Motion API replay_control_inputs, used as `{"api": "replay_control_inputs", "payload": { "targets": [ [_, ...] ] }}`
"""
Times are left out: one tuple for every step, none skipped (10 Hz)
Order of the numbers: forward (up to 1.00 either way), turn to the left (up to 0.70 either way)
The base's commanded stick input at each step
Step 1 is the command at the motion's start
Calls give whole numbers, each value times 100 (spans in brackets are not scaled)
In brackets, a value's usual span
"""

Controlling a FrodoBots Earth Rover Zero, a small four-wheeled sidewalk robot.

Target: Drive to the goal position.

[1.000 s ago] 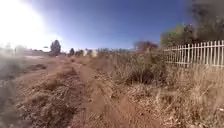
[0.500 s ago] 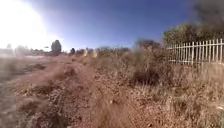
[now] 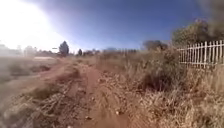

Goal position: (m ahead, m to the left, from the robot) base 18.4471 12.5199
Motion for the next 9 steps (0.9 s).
{"api": "replay_control_inputs", "payload": {
  "targets": [
    [50,0],
    [50,0],
    [50,0],
    [50,0],
    [50,44],
    [50,23],
    [50,3],
    [50,0],
    [50,0]
  ]
}}
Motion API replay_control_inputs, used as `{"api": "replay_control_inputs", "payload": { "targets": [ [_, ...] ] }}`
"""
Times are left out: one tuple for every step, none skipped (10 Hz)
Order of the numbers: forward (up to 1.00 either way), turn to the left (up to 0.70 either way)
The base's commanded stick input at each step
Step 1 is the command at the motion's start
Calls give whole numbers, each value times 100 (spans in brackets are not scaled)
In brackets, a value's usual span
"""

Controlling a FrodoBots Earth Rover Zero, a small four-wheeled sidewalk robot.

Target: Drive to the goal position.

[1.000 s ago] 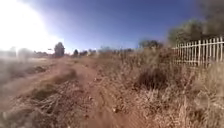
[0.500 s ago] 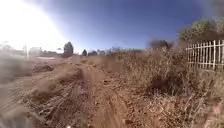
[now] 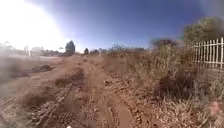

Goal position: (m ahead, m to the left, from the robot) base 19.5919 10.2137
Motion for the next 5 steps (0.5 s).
{"api": "replay_control_inputs", "payload": {
  "targets": [
    [50,0],
    [50,0],
    [50,0],
    [50,0],
    [50,0]
  ]
}}
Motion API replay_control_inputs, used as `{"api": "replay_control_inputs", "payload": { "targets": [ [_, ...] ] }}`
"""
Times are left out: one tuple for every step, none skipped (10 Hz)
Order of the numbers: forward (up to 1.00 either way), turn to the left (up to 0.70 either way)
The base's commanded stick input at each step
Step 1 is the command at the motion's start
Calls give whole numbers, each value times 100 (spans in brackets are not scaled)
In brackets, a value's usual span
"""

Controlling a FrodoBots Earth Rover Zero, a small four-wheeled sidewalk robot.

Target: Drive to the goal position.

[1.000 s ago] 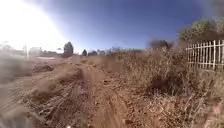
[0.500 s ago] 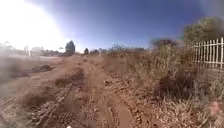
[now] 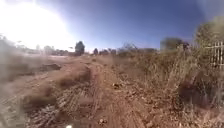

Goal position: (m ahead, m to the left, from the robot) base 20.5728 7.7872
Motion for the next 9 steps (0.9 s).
{"api": "replay_control_inputs", "payload": {
  "targets": [
    [50,26],
    [50,43],
    [50,50],
    [50,50],
    [50,0],
    [50,0],
    [50,0],
    [50,0],
    [50,0]
  ]
}}
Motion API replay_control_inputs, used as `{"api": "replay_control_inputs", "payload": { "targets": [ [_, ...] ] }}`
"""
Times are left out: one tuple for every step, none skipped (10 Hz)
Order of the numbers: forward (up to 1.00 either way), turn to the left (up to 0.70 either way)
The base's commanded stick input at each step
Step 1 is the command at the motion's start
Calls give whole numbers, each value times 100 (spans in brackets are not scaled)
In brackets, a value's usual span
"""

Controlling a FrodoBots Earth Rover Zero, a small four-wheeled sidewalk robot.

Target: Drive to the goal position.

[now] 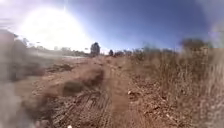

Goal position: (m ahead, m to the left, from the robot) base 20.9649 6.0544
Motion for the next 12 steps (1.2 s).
{"api": "replay_control_inputs", "payload": {
  "targets": [
    [50,0],
    [50,0],
    [50,0],
    [50,0],
    [50,0],
    [50,0],
    [50,0],
    [50,0],
    [50,0],
    [50,0],
    [50,0],
    [50,0]
  ]
}}
